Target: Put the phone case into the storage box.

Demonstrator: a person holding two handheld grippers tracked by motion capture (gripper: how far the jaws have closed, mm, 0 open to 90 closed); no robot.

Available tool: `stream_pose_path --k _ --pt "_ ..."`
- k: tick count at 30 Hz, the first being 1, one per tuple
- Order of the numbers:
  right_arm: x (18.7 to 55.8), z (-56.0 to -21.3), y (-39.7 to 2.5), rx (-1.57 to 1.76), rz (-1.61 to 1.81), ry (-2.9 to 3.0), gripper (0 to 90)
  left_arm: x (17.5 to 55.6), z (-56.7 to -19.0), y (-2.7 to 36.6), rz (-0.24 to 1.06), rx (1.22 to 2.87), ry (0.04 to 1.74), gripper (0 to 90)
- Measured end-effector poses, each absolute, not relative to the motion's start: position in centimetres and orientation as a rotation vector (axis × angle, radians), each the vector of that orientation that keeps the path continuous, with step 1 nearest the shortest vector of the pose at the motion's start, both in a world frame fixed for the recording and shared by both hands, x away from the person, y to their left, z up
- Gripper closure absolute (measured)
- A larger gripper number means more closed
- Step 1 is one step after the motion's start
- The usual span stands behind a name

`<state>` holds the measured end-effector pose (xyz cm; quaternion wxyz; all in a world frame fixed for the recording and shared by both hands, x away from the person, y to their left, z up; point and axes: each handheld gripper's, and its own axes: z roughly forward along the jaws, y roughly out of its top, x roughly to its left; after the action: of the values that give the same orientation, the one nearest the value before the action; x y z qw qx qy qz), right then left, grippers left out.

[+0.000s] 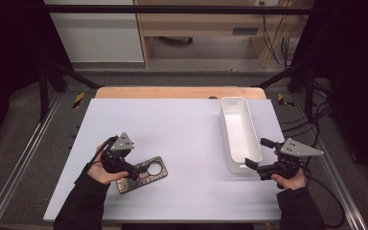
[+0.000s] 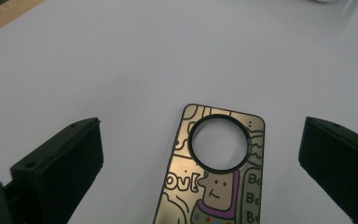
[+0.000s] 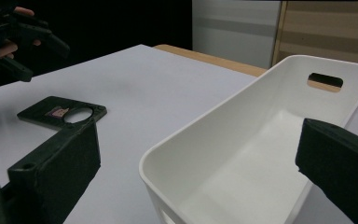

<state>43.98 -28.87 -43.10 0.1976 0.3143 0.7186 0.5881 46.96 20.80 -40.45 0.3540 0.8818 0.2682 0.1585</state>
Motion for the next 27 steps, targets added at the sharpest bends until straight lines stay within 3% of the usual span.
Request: stream_pose_path --k 27 --pt "44.0 -43.1 -28.8 0.874 1.644 2.013 0.3 47.5 -44.3 20.0 0.32 2.436 0.728 0.0"
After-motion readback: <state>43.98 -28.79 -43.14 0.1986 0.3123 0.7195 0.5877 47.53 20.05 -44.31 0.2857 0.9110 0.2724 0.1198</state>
